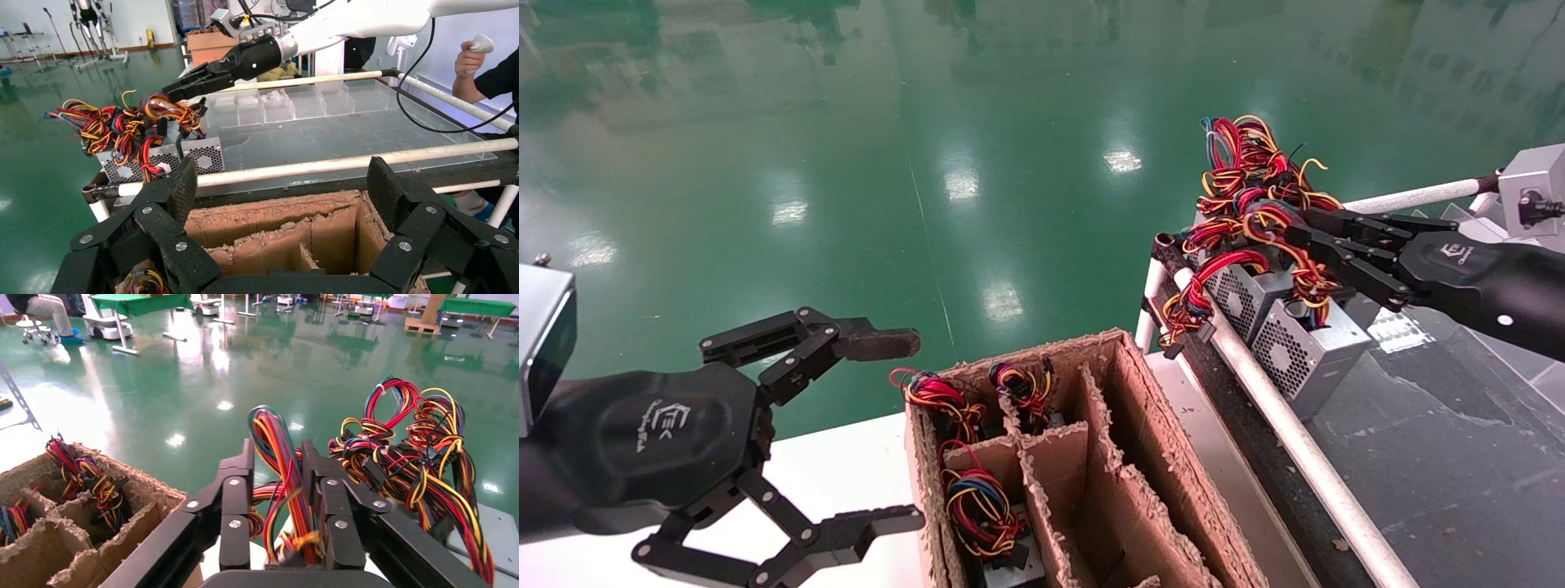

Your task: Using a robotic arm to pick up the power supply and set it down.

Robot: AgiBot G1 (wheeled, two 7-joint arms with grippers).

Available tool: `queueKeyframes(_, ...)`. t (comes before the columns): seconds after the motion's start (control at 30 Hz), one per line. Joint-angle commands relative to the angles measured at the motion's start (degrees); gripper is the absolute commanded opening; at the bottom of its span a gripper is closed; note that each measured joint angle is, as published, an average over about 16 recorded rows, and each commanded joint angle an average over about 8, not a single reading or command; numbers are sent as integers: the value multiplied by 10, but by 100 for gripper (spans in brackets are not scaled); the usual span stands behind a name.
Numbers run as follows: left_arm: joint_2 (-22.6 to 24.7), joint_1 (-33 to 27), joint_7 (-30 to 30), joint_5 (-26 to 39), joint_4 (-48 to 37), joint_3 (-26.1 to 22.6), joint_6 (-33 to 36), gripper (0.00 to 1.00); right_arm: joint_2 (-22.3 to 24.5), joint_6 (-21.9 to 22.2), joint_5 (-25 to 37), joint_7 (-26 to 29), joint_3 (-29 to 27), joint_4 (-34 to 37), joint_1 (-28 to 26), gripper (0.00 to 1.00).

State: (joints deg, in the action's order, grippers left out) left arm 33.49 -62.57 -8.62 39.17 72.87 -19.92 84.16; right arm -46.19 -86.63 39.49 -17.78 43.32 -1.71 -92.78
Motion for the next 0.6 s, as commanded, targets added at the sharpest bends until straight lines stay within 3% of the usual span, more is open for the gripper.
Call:
queueKeyframes(0.03, 0, 0, 0, 0, 0, 0, 0, 100, 1, 0, 2, -2, 1, 2, -2, 100)
queueKeyframes(0.6, 0, 0, 0, 0, 0, 0, 0, 100, 15, -24, -51, -44, -39, -14, -8, 100)
